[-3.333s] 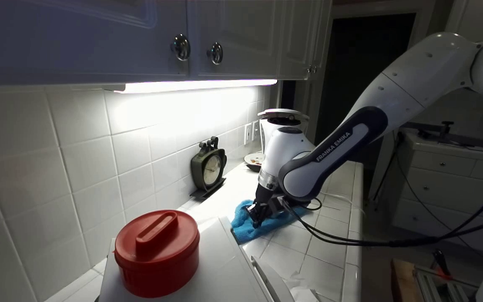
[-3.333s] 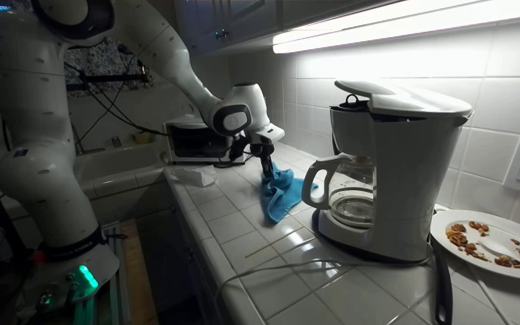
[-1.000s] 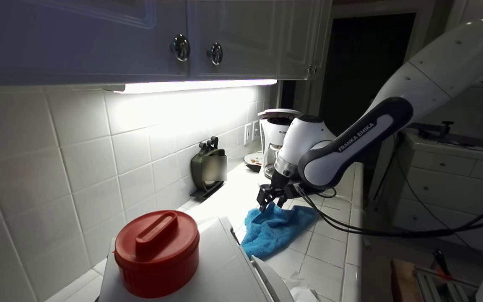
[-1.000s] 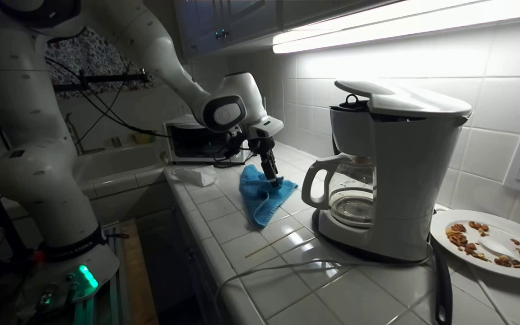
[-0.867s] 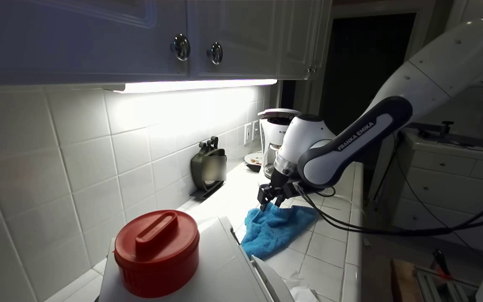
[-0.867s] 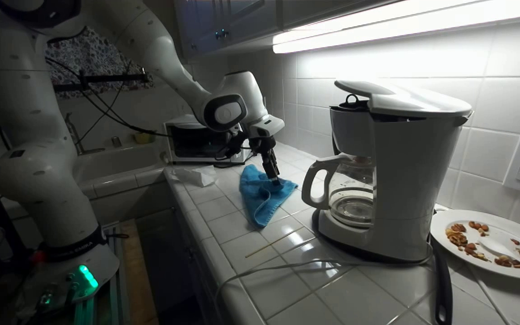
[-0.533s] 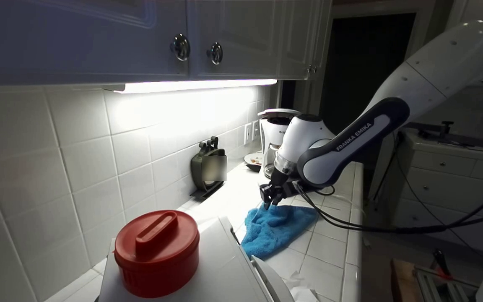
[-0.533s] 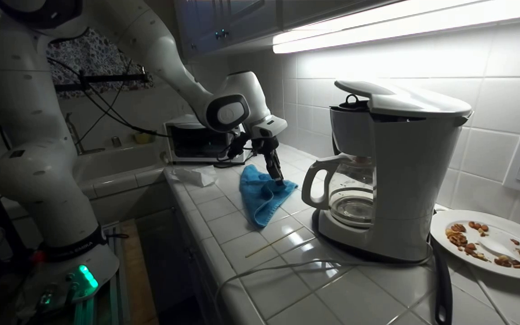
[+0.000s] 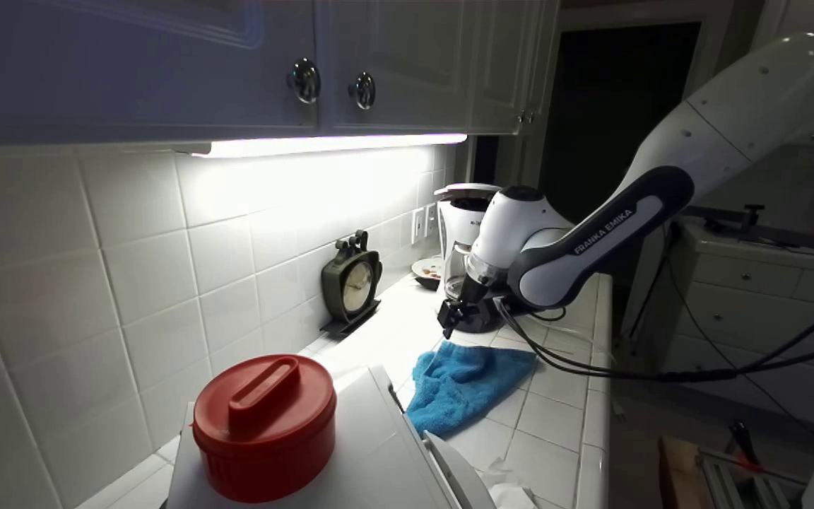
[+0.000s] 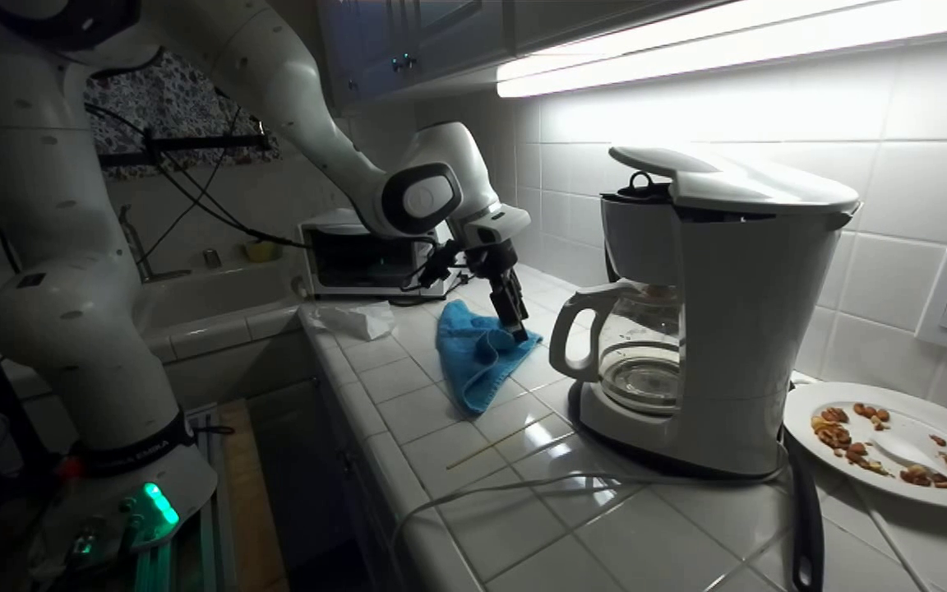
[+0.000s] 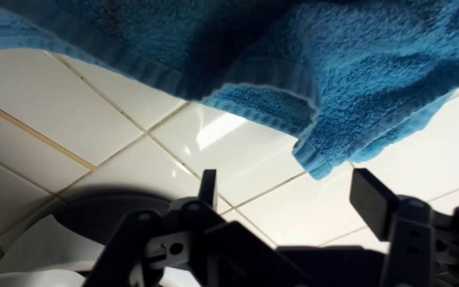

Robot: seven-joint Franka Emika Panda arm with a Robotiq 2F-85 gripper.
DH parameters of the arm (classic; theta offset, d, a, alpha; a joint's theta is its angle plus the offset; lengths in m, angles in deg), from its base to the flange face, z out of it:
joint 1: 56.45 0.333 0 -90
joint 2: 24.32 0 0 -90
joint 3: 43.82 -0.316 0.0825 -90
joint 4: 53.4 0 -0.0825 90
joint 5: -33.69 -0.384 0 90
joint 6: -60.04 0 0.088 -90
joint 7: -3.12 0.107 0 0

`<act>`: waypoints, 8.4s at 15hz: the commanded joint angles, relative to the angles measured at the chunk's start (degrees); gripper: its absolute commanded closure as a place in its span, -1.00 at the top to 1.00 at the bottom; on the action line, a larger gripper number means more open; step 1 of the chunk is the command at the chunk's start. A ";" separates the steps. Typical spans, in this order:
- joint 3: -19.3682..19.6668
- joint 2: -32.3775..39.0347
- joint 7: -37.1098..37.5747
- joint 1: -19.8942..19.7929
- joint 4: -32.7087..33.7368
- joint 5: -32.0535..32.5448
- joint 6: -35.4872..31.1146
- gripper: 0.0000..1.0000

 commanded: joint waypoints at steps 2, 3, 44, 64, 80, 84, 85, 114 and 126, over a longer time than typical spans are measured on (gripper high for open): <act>-2.51 -5.91 -3.62 0.24 -3.84 -5.17 1.85 1.00; -3.56 -6.90 -6.25 0.33 -4.60 -8.31 1.66 1.00; -11.93 12.38 7.84 8.24 15.63 -31.69 23.17 0.34; -9.19 -2.79 1.56 6.18 4.12 -27.06 18.27 -0.93; -7.86 -15.31 -11.83 -0.77 -8.62 -21.46 11.99 -0.93; -7.59 -17.99 -13.51 -2.20 -11.16 -21.52 11.32 -0.94; -7.49 -18.95 -13.69 -2.70 -11.70 -21.25 11.27 -0.94; -2.35 -25.58 -14.74 -19.83 -17.91 -15.50 6.50 -0.93; 0.19 -16.86 -13.91 -23.98 -18.96 -17.87 -10.88 -0.93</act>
